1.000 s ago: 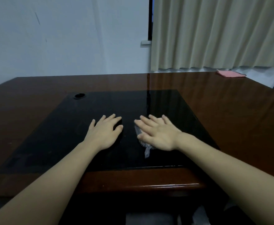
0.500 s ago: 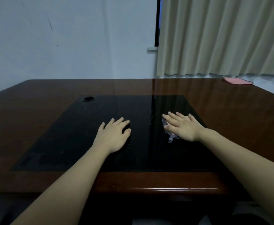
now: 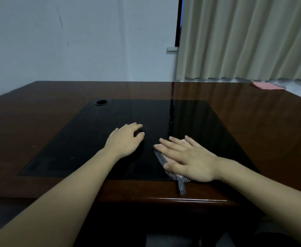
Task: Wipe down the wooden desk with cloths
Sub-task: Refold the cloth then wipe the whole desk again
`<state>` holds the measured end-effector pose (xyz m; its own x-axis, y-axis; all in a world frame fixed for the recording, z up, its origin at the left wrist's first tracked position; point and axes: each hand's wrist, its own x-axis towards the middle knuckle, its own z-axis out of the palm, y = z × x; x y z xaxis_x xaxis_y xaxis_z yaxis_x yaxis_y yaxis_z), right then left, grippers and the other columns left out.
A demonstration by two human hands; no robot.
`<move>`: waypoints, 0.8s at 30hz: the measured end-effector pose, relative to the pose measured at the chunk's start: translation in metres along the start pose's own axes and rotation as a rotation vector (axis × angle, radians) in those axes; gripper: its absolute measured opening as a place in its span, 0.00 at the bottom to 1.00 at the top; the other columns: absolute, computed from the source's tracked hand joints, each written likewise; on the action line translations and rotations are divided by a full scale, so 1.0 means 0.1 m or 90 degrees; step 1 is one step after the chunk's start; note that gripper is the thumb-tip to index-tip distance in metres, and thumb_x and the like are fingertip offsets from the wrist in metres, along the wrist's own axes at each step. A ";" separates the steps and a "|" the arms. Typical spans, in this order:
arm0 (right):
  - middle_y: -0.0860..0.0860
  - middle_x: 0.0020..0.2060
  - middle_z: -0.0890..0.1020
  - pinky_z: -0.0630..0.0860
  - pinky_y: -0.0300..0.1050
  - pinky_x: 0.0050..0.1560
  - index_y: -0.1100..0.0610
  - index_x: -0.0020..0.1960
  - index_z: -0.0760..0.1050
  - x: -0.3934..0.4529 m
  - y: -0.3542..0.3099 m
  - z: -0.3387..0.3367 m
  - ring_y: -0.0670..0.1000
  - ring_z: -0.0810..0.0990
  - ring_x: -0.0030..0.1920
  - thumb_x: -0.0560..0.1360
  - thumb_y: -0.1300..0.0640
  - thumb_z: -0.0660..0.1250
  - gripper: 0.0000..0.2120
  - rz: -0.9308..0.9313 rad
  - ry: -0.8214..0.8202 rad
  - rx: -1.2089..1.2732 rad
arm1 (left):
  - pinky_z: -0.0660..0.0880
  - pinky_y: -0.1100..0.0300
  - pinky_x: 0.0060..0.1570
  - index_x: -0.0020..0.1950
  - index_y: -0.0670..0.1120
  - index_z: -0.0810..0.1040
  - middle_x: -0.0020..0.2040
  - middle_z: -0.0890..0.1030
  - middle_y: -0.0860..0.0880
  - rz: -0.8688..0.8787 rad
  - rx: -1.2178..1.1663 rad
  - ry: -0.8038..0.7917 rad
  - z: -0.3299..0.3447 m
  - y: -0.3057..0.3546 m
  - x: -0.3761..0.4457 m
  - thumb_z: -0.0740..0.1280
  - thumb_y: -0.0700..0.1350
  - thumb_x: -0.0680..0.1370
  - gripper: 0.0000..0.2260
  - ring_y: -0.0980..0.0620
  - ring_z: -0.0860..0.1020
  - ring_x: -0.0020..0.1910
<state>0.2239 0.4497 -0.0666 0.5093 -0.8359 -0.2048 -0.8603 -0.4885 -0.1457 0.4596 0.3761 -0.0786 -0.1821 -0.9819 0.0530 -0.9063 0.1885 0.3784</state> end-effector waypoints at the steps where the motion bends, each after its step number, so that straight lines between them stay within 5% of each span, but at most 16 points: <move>1: 0.37 0.80 0.40 0.33 0.54 0.78 0.33 0.80 0.39 0.06 0.06 -0.02 0.43 0.36 0.79 0.82 0.32 0.46 0.29 0.018 0.004 -0.003 | 0.57 0.48 0.77 0.80 0.56 0.64 0.81 0.61 0.55 -0.006 -0.012 0.007 -0.03 -0.01 -0.02 0.56 0.56 0.85 0.22 0.49 0.58 0.81; 4: 0.38 0.81 0.42 0.36 0.57 0.79 0.34 0.80 0.40 0.36 0.30 -0.09 0.46 0.40 0.81 0.82 0.32 0.44 0.30 0.085 0.032 -0.009 | 0.61 0.48 0.74 0.80 0.57 0.64 0.81 0.61 0.56 -0.010 0.001 0.015 -0.12 -0.10 -0.11 0.56 0.56 0.85 0.22 0.51 0.57 0.81; 10: 0.43 0.82 0.43 0.40 0.65 0.78 0.39 0.82 0.41 0.98 0.40 -0.21 0.52 0.42 0.82 0.82 0.33 0.43 0.31 0.193 0.042 -0.022 | 0.52 0.44 0.79 0.81 0.56 0.62 0.82 0.60 0.54 -0.042 0.066 0.012 -0.29 -0.49 -0.17 0.56 0.56 0.85 0.23 0.48 0.55 0.81; 19: 0.40 0.81 0.39 0.32 0.57 0.78 0.36 0.81 0.38 0.50 -0.47 0.01 0.45 0.36 0.80 0.83 0.33 0.44 0.30 -0.096 0.002 -0.034 | 0.49 0.41 0.78 0.81 0.57 0.61 0.83 0.56 0.54 -0.085 0.081 -0.002 -0.26 -0.74 -0.20 0.54 0.58 0.85 0.23 0.46 0.53 0.82; 24: 0.36 0.80 0.39 0.30 0.52 0.77 0.33 0.80 0.38 0.39 -0.39 0.02 0.41 0.34 0.79 0.82 0.32 0.46 0.30 -0.102 -0.010 -0.019 | 0.48 0.42 0.79 0.81 0.57 0.61 0.83 0.56 0.55 -0.081 0.071 0.008 -0.23 -0.75 -0.19 0.53 0.58 0.85 0.23 0.48 0.52 0.82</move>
<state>0.2777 0.4361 -0.0706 0.6402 -0.7428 -0.1958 -0.7681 -0.6228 -0.1486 0.5401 0.3806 -0.0867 -0.0594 -0.9980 0.0231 -0.9587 0.0634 0.2773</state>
